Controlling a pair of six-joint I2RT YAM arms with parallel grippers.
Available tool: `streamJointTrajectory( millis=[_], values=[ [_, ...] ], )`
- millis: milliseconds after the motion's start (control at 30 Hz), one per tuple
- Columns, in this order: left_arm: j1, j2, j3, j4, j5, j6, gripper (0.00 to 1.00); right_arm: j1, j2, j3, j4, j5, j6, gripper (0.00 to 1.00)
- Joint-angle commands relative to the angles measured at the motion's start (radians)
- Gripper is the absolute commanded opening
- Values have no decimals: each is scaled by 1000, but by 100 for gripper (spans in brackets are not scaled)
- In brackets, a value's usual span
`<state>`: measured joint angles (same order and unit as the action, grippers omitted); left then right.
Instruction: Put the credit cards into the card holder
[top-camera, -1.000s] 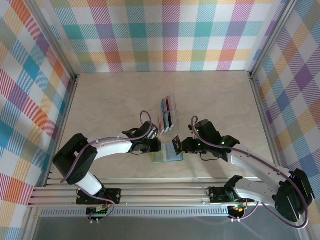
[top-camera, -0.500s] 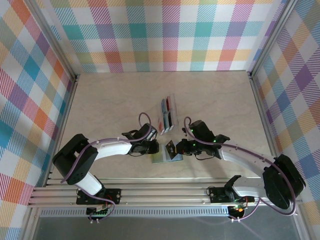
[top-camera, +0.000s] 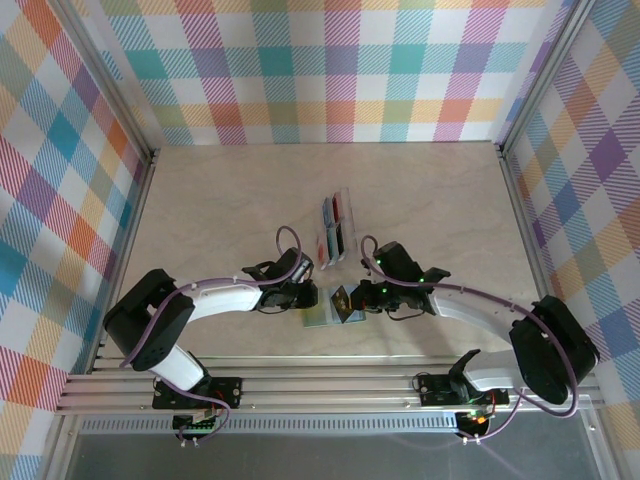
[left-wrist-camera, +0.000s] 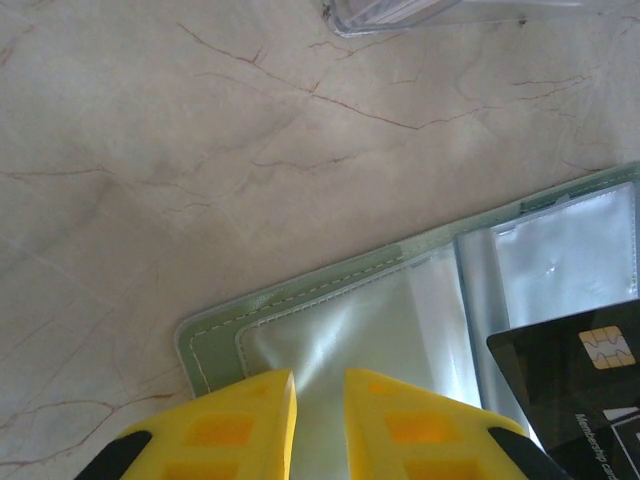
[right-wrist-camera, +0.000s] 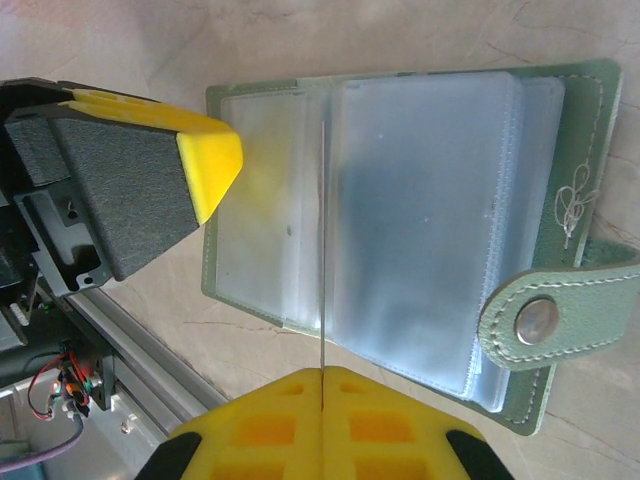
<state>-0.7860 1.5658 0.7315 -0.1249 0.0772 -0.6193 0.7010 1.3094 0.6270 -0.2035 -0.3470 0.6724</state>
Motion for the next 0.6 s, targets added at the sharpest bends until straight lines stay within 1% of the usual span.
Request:
streamJointTrajectory(
  millis=[0,333,567],
  values=[
    [-11,-16,-24,-30,-20,3,21,5,27,-11,28,-28,-17,0],
    [-12,-21,-29,-27,-16,1,21,-5,94,-22,82,-80,-27,0],
    [-11,-22,-28,-29,-19,2,21,-33,110,-39,109,-133,-24,0]
  ],
)
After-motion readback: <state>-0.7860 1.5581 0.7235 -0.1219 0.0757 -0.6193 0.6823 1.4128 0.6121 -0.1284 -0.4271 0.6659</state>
